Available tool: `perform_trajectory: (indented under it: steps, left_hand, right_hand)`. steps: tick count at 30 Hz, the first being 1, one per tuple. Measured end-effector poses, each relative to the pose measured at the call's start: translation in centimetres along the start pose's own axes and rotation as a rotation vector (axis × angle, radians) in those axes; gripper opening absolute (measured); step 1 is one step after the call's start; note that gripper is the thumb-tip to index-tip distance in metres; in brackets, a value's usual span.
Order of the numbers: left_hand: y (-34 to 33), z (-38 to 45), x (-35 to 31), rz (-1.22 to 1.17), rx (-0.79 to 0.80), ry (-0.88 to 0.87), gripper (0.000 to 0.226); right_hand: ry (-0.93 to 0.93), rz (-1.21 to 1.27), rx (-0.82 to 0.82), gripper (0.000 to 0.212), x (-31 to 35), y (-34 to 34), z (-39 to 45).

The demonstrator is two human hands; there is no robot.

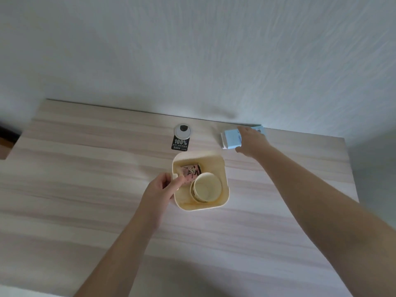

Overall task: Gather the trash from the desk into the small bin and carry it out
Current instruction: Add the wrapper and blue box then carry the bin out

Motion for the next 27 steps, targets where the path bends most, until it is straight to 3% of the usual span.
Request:
perform_trajectory:
  steps: [3,6,8,12,17,21,23,27]
  left_hand:
    - [1.2,0.4,0.3,-0.014,-0.001,0.009,0.066]
    - [2.1,0.7,0.5,-0.008,-0.016,0.010,0.036]
    - [2.1,0.8,0.3,-0.008,-0.021,0.007,0.030]
    - [1.0,1.1,-0.3,-0.004,-0.033,-0.004,0.066]
    - [0.1,0.8,-0.6,-0.006,-0.002,-0.013,0.075]
    - [-0.4,0.0,-0.4,-0.029,-0.005,-0.022,0.068]
    - [-0.7,-0.5,0.0,-0.049,-0.013,-0.021,0.054]
    - [-1.8,-1.2,1.3,-0.052,-0.032,-0.004,0.025]
  right_hand:
    - [0.049,-0.054,0.008,0.078,-0.3,-0.7,2.4]
    - [0.142,-0.064,0.056,0.092,-0.1,-2.3,3.4]
    - [0.161,-0.106,0.080,0.095,-0.1,-3.4,3.5]
    - [0.168,-0.196,0.020,0.094,-0.5,-4.6,2.5]
    - [0.120,-0.217,-0.020,0.092,-1.2,-4.0,-0.5]
    - [-0.026,-0.061,-0.144,0.077,-2.7,-0.6,-4.3]
    - [-0.088,0.052,-0.219,0.075,-3.3,1.8,-6.8]
    - [-0.285,0.513,-0.452,0.078,-4.9,6.7,-12.8]
Point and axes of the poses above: each hand's wrist, its own z-axis towards the middle knuckle, its own y-axis out of the back of the hand, x = y × z, the point moved 2 cm from there along z, towards the middle knuckle, and after that the axes turned 12 degrees about -x, right-handed, at the moved point
